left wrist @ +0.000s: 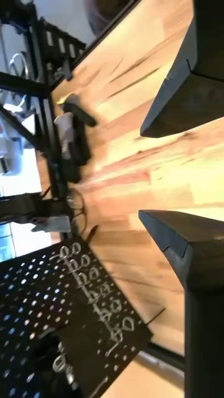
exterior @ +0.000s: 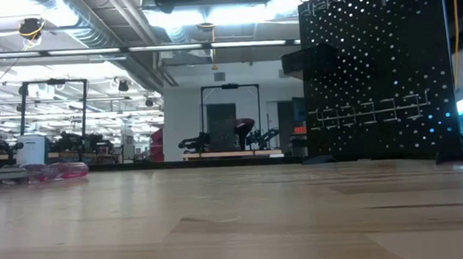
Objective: Hang tools onto peg board
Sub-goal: Hang the right gray screwdriver on the black pegboard, then adjust the black pegboard
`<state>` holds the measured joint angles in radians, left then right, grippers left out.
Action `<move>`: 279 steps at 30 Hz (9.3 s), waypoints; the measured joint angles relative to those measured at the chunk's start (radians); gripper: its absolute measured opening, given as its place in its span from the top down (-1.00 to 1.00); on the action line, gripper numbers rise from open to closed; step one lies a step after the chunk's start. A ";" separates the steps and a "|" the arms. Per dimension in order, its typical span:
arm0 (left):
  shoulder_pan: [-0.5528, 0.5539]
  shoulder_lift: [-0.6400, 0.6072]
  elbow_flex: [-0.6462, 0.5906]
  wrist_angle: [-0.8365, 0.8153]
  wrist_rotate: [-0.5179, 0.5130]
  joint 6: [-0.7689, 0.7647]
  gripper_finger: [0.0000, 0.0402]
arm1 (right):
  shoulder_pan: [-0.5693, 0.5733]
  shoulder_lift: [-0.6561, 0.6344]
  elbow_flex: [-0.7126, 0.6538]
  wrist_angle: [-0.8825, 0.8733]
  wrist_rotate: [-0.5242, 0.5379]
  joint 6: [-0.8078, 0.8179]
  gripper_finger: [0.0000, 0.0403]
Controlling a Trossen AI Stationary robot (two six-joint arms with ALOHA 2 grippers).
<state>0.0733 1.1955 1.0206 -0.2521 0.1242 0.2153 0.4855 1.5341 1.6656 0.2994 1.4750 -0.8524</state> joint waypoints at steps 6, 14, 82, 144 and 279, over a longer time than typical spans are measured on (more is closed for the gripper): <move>-0.015 0.004 -0.064 0.099 0.002 -0.002 0.08 | -0.065 -0.046 0.125 -0.038 0.020 -0.046 0.34; -0.006 0.002 -0.111 0.191 0.002 -0.018 0.08 | -0.182 -0.124 0.147 -0.114 0.042 -0.044 0.34; -0.015 0.002 -0.112 0.208 0.002 -0.051 0.08 | -0.455 -0.151 0.137 -0.851 0.101 0.761 0.34; -0.021 0.003 -0.112 0.213 0.002 -0.059 0.08 | -0.459 -0.155 0.136 -0.545 0.095 0.457 0.34; 0.012 -0.210 -0.116 -0.185 0.002 0.032 0.08 | -0.094 0.370 0.049 -1.509 -0.936 1.494 -0.36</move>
<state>0.0849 0.9859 0.9047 -0.4372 0.1261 0.2472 0.3918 1.9040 1.7141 -1.2091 0.5394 0.6419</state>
